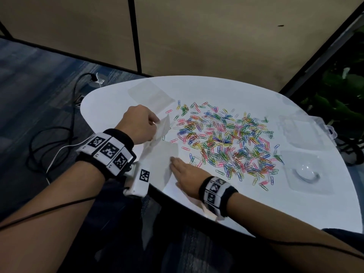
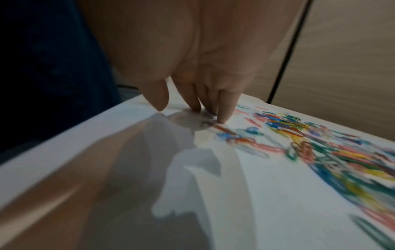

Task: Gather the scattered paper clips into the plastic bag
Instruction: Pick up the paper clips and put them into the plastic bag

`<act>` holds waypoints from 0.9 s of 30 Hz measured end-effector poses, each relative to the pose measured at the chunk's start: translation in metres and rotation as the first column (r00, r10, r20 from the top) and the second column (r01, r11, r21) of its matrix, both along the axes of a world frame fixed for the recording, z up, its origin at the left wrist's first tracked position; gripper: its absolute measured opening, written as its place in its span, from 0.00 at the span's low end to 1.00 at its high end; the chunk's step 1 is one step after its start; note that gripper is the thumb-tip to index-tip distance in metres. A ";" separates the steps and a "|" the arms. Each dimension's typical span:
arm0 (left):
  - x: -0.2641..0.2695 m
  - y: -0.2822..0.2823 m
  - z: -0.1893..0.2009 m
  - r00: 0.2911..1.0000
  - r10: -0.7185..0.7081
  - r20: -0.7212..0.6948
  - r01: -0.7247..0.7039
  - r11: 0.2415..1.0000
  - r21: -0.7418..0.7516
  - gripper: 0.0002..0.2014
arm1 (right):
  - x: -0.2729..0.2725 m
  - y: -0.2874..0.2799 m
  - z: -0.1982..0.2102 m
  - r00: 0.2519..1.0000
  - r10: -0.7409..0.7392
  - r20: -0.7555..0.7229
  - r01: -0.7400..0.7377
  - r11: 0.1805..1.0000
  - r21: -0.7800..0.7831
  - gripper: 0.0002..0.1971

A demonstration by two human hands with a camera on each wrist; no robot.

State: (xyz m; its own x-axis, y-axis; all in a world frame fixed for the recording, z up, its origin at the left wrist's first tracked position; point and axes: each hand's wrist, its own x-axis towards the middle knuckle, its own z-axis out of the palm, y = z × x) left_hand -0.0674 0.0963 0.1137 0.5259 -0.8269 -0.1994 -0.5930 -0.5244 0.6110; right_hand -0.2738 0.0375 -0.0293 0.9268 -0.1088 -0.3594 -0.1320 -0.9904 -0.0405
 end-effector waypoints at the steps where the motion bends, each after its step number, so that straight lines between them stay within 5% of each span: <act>1: -0.002 0.000 0.000 1.000 -0.002 -0.003 0.002 1.000 0.000 0.16 | -0.014 -0.003 -0.005 1.000 0.002 0.009 -0.002 1.000 0.005 0.31; 6: -0.016 -0.002 0.003 0.998 -0.058 -0.008 0.058 0.998 0.036 0.13 | -0.058 -0.034 -0.013 1.000 0.003 0.012 0.000 0.973 -0.231 0.39; 11: -0.033 -0.004 -0.004 0.991 -0.133 -0.030 0.136 0.985 0.107 0.11 | -0.053 -0.046 -0.003 0.978 -0.201 -0.058 0.177 0.942 -0.286 0.42; 14: -0.040 -0.007 -0.014 0.983 -0.172 -0.058 0.178 0.976 0.128 0.11 | -0.047 -0.053 -0.004 0.967 -0.252 -0.026 0.238 0.939 -0.248 0.36; 20: -0.046 -0.014 -0.024 0.975 -0.201 -0.096 0.214 0.965 0.150 0.06 | -0.033 -0.083 0.006 0.914 -0.396 0.092 0.403 0.913 -0.067 0.07; 22: -0.046 -0.016 -0.026 0.974 -0.205 -0.096 0.218 0.964 0.152 0.05 | -0.034 -0.097 0.017 0.821 -0.555 0.137 0.553 0.831 0.058 0.07; 24: -0.047 -0.019 -0.028 0.974 -0.208 -0.090 0.220 0.963 0.157 0.05 | -0.037 -0.107 0.032 0.594 -0.788 0.162 0.730 0.613 0.304 0.09; 27: -0.051 -0.022 -0.029 0.974 -0.206 -0.090 0.219 0.961 0.169 0.05 | -0.042 -0.120 0.049 0.290 -0.952 0.098 0.789 0.296 0.538 0.05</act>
State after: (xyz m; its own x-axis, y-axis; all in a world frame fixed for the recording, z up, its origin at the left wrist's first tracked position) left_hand -0.1188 0.0741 0.0849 0.3208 -0.8665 -0.3825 -0.6610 -0.4940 0.5649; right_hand -0.3154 -0.0826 0.0197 0.3773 -0.8863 -0.2686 -0.7980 -0.1640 -0.5799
